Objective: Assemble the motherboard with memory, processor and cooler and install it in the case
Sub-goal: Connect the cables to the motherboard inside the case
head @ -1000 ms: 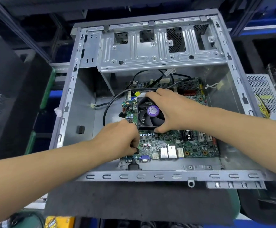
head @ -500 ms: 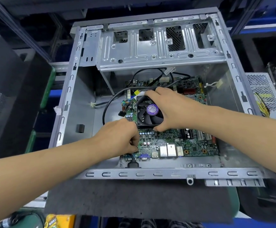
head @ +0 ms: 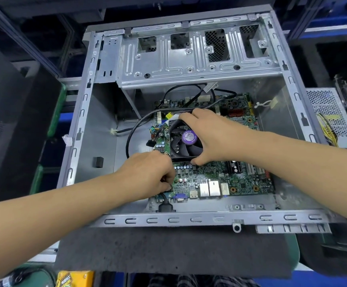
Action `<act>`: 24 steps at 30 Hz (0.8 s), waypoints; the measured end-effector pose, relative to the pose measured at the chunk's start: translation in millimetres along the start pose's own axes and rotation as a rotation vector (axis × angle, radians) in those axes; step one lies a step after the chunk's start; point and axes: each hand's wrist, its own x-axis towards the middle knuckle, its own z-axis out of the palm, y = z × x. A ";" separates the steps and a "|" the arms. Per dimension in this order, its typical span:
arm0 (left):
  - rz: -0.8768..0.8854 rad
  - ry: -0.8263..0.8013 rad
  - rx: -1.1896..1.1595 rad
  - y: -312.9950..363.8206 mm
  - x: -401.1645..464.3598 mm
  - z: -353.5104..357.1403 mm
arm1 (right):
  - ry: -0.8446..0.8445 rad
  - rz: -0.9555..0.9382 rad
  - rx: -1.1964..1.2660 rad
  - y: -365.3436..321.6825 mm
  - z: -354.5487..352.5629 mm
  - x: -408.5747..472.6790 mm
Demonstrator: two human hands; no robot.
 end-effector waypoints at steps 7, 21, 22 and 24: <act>0.037 0.015 0.047 1.0 1.1 -1.5 | 0.001 -0.001 0.002 -0.9 -0.5 -0.7; 0.036 0.032 0.048 -0.4 1.0 -0.3 | 0.007 0.003 0.003 -0.9 0.5 0.3; 0.037 0.032 0.049 -0.6 1.3 0.0 | 0.007 0.004 0.004 -0.8 1.0 0.6; 0.035 0.034 0.054 -0.6 1.6 0.7 | 0.009 0.003 0.006 -0.8 1.9 1.1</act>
